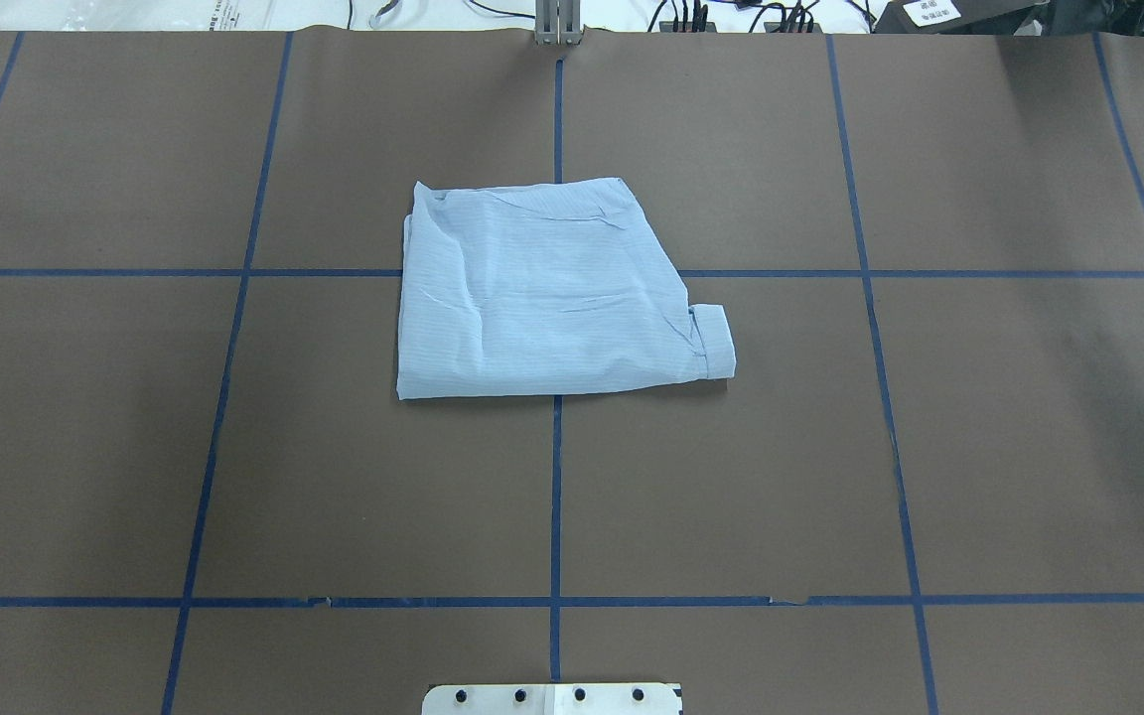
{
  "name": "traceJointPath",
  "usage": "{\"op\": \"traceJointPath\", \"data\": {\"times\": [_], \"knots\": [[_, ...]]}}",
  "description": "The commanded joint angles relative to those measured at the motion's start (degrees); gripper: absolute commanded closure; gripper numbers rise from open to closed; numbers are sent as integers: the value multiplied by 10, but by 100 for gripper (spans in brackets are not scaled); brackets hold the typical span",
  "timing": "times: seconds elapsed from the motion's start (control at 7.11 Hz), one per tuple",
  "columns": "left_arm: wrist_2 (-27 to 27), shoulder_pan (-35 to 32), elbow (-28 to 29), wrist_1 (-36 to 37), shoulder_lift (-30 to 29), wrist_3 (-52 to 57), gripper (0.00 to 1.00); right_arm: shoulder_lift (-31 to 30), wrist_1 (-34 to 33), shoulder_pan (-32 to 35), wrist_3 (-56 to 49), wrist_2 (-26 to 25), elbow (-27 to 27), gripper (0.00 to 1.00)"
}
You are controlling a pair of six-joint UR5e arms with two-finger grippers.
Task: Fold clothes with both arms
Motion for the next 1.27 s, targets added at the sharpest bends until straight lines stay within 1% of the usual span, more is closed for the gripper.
{"op": "traceJointPath", "data": {"times": [0.0,0.28,0.7,1.12], "knots": [[0,0,-1,-1,3,0,0,0,-1,0,1,2,7,0],[-2,0,-3,-2,3,0,0,-6,-1,0,1,5,13,0],[-2,0,-3,-2,3,0,0,-15,-1,0,1,28,23,0],[-2,1,-3,-2,3,0,0,-16,-1,0,1,29,31,0]]}}
